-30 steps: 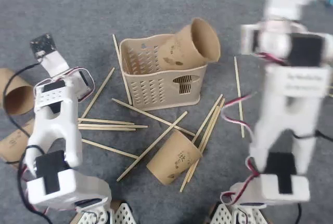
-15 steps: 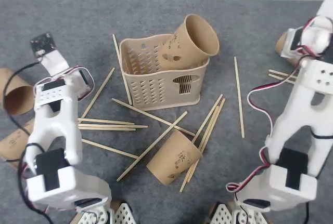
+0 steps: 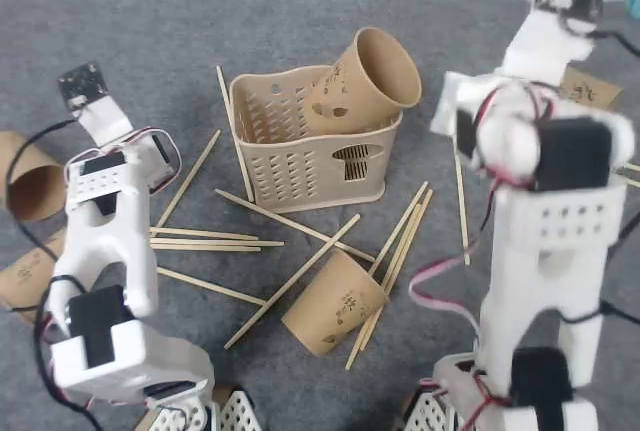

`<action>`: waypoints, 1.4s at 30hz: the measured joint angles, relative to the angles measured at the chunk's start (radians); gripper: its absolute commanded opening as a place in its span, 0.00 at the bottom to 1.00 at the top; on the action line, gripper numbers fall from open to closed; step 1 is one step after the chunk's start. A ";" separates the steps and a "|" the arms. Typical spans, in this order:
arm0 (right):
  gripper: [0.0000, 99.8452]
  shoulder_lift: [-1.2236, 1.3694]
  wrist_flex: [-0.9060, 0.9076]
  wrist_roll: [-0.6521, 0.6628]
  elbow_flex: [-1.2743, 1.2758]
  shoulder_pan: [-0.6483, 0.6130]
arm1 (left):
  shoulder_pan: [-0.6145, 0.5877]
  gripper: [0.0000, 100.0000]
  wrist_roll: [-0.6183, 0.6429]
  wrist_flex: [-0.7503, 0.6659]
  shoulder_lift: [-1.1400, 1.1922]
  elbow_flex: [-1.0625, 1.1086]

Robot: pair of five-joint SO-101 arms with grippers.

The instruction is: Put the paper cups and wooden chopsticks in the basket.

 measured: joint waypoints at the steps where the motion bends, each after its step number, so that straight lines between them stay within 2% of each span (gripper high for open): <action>1: 0.25 -0.017 0.000 -0.006 0.003 -0.026 | 0.000 0.01 0.000 0.000 0.000 0.000; 7: 0.25 -0.048 -0.002 -0.100 0.003 -0.127 | 0.000 0.01 0.000 0.000 0.000 0.000; 15: 0.25 0.005 -0.051 -0.261 0.003 -0.172 | 0.000 0.01 0.000 0.000 0.000 0.000; 24: 0.25 0.112 -0.166 -0.295 0.003 -0.167 | 0.000 0.01 0.000 0.000 0.000 0.000; 34: 0.25 0.241 -0.222 -0.364 0.003 -0.103 | 0.000 0.01 0.000 0.000 0.000 0.000; 39: 0.13 0.272 -0.227 -0.364 0.003 -0.110 | 0.000 0.01 0.000 0.000 0.000 0.000; 42: 0.10 0.292 -0.227 -0.359 0.003 -0.106 | 0.000 0.01 0.000 0.000 0.000 0.000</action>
